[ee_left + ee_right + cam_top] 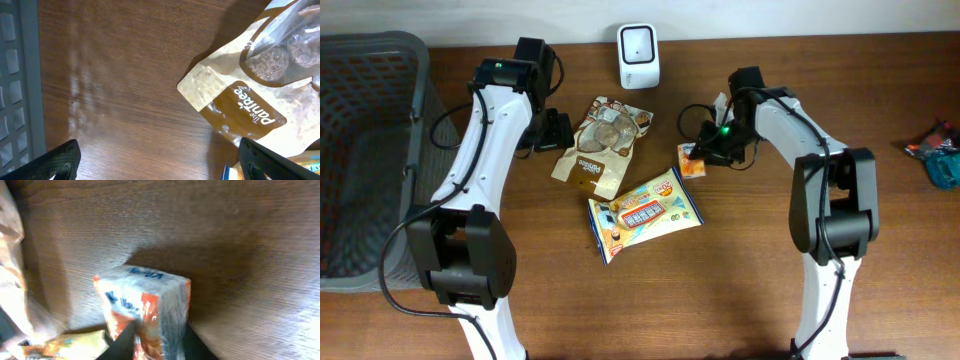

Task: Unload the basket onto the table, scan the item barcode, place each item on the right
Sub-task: 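Lift the Kleenex pack with the right gripper out of the pile, then hold the Kleenex pack up in front of the white scanner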

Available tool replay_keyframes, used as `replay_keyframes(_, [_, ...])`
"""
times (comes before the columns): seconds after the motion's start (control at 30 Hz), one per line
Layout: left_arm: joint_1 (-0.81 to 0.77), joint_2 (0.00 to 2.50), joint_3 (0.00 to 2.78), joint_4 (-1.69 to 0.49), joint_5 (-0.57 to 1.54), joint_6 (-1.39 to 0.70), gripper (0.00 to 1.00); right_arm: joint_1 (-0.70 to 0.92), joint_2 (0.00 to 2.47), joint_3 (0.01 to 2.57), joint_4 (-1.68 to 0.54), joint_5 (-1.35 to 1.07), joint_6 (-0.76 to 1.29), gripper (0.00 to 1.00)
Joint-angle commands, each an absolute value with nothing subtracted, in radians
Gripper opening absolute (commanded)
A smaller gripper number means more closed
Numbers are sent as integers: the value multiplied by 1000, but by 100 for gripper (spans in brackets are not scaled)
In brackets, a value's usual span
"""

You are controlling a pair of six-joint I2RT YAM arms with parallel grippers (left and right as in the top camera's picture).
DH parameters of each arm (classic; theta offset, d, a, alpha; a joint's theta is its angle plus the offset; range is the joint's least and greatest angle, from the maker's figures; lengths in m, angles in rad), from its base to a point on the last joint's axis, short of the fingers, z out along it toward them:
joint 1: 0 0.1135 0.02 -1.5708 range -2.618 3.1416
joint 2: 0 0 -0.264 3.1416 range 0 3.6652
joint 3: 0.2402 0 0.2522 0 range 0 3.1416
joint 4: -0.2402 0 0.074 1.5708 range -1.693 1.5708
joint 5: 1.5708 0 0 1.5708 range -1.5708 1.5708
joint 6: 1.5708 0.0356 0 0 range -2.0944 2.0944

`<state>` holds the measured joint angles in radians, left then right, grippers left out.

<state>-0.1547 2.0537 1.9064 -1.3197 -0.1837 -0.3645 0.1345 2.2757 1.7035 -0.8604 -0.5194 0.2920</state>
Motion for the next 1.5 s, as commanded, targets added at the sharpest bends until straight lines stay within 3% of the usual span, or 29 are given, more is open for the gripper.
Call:
replay_keyframes(0.0, [-154, 2056, 1908, -1320, -181, -381, 99, 141, 2284, 1692, -867, -481, 337, 4])
replay_keyframes(0.07, [-154, 2056, 1908, -1320, -181, -381, 99, 115, 2284, 1705, -867, -577, 338, 4])
replay_keyframes(0.3, [-154, 2056, 1908, -1321, -181, -381, 99, -39, 2284, 1720, -823, -1388, 112, 4])
replay_keyframes(0.37, [-154, 2056, 1908, -1320, -181, -381, 99, -41, 2284, 1720, -791, -1526, 104, 4])
replay_keyframes(0.9, [-154, 2056, 1908, -1320, -181, -381, 99, 51, 2284, 1721, -742, -1552, 227, 4])
replay_keyframes(0.97, [-154, 2056, 1908, -1320, -181, -381, 99, 53, 2284, 1730, -659, -1414, 350, 4])
replay_keyframes(1.03, [-154, 2056, 1908, -1320, -181, -381, 99, 64, 2284, 1784, -635, -1047, 493, 4])
replay_keyframes(1.1, [-154, 2056, 1908, -1320, -181, -381, 99, 103, 2284, 1881, -639, -788, 515, 4])
replay_keyframes(1.2, [-154, 2056, 1908, -1320, -181, -381, 99, 202, 2284, 2023, -633, -213, 533, 4])
replay_keyframes(1.47, [-154, 2056, 1908, -1320, -181, -381, 99, 440, 2313, 2061, -181, 443, 234, 4])
